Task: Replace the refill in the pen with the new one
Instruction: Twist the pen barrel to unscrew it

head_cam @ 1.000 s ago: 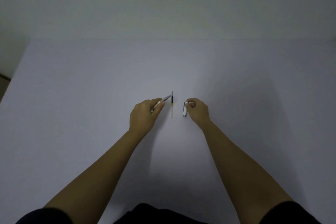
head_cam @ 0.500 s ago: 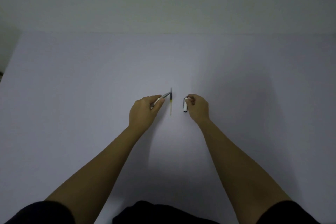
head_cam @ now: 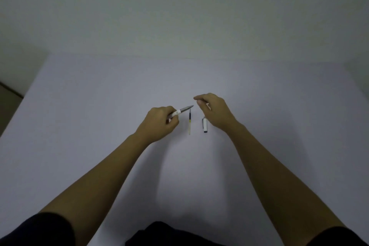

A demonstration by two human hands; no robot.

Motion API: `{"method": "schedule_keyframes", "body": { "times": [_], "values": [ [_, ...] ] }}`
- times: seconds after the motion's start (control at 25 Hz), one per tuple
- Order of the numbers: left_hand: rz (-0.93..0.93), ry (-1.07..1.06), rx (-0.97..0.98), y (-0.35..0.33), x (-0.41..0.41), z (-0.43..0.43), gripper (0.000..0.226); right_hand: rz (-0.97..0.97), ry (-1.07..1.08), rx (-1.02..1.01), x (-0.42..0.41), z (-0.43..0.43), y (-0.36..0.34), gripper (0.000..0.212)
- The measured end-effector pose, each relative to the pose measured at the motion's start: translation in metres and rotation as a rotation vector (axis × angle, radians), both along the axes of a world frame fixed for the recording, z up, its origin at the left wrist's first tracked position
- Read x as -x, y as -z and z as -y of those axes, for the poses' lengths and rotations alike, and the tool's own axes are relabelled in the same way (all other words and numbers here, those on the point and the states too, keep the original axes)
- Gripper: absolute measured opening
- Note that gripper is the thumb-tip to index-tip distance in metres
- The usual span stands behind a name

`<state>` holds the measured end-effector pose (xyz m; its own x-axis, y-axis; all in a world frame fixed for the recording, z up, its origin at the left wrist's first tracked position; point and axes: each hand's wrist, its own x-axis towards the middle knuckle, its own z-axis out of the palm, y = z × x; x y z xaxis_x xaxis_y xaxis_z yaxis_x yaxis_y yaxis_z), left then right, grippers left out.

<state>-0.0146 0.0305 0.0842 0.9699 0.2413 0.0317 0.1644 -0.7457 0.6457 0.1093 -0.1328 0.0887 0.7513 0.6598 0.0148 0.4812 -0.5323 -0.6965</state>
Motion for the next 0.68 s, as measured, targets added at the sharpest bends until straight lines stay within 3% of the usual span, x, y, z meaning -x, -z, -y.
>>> {"method": "schedule_keyframes", "body": {
  "times": [0.16, 0.28, 0.4, 0.6, 0.68],
  "values": [
    [-0.019, 0.258, -0.207, -0.012, 0.01, -0.001, 0.025, 0.079, -0.277, 0.254, 0.014, 0.004, -0.028, 0.036],
    [0.016, 0.288, -0.226, -0.018, 0.017, 0.005, 0.029, 0.035, -0.337, 0.436, 0.026, 0.015, -0.032, 0.038],
    [0.044, 0.282, -0.195, -0.022, 0.021, 0.011, 0.029, -0.025, -0.287, 0.355, 0.032, 0.023, -0.041, 0.028],
    [-0.048, 0.233, -0.005, -0.034, 0.025, 0.014, 0.039, 0.349, -0.274, 0.279, 0.043, 0.029, -0.051, 0.019],
    [-0.058, 0.27, -0.037, -0.037, 0.028, 0.014, 0.04, 0.262, -0.245, 0.182, 0.047, 0.034, -0.055, 0.018]
  ]
}}
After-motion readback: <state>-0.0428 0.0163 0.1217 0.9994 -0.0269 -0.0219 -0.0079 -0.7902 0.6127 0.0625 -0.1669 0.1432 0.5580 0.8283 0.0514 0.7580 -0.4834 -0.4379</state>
